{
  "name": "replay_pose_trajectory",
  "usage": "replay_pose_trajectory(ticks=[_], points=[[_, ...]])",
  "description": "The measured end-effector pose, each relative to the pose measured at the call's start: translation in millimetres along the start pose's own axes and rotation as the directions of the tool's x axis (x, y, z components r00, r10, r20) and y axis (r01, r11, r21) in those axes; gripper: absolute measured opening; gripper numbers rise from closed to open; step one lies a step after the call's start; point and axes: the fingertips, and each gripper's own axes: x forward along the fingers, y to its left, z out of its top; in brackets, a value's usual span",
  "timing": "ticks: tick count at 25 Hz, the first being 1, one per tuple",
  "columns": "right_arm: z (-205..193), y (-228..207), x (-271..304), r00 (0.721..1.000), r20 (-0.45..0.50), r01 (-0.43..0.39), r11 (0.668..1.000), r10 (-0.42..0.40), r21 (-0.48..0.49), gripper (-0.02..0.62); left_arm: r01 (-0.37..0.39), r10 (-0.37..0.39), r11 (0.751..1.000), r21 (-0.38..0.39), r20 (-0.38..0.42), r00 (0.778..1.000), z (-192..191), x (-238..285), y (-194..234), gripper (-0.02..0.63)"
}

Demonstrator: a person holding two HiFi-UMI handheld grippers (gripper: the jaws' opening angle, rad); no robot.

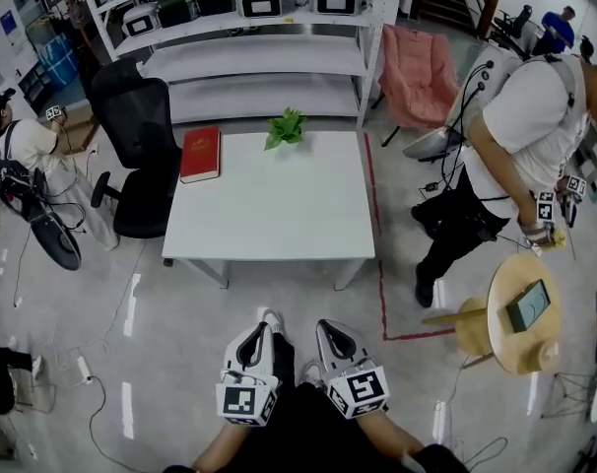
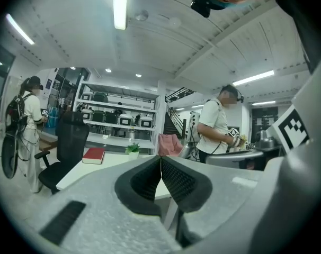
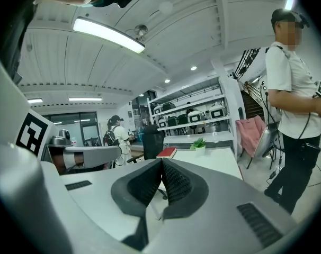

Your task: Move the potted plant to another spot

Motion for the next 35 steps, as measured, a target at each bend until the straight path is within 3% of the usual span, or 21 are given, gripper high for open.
replay_pose_trajectory(ticks=[18,32,35], points=[[46,-44,149,0.996,-0.01,0.086,0.996,-0.086,-0.03,0.011,0.103,-0.103,0.995,-0.019,0.004,0.995,36,145,99,0.017],[85,-45,258,0.987,0.014,0.159,0.987,-0.159,-0.027,0.011,0.155,-0.155,0.988,-0.011,-0.003,0.988,67,205,188,0.017],[85,-48,273,0.986,0.002,0.166,0.986,-0.166,-0.03,0.011,0.154,-0.155,0.987,-0.045,-0.014,0.988,66,213,199,0.017]])
